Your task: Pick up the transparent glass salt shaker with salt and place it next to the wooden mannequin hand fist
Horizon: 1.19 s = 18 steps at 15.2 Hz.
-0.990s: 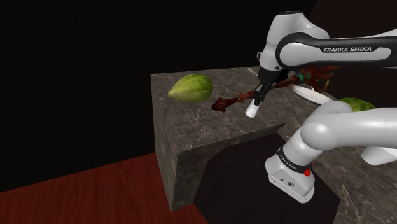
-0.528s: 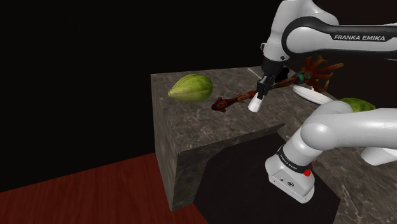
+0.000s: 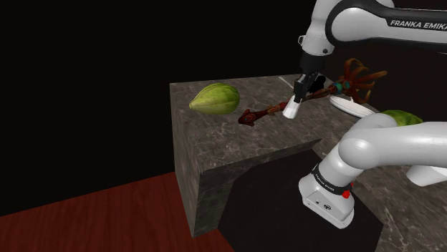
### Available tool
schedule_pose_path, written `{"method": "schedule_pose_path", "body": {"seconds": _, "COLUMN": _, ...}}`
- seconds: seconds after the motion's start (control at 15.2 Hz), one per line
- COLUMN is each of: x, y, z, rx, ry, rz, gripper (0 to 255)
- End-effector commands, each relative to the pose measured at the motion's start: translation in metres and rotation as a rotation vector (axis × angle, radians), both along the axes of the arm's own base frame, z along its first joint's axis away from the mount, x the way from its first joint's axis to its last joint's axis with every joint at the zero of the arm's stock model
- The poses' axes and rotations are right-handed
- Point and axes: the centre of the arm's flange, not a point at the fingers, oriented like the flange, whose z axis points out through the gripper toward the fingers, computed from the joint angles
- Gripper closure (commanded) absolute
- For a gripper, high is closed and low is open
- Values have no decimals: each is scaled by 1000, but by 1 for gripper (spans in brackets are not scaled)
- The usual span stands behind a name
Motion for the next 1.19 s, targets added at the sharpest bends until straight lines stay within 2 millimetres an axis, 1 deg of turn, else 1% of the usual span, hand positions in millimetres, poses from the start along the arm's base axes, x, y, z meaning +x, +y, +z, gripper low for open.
{"method": "schedule_pose_path", "body": {"seconds": 0.0, "x": 0, "y": 0, "z": 11, "rx": 0, "ry": 0, "rz": 0, "gripper": 255}}
{"method": "schedule_pose_path", "body": {"seconds": 0.46, "x": 0, "y": 0, "z": 48, "rx": 0, "ry": 0, "rz": 0, "gripper": 255}}
{"method": "schedule_pose_path", "body": {"seconds": 0.53, "x": 0, "y": 0, "z": 49, "rx": 0, "ry": 0, "rz": 0, "gripper": 255}}
{"method": "schedule_pose_path", "body": {"seconds": 1.12, "x": 34, "y": -114, "z": 50, "rx": 0, "ry": 0, "rz": 0, "gripper": 255}}
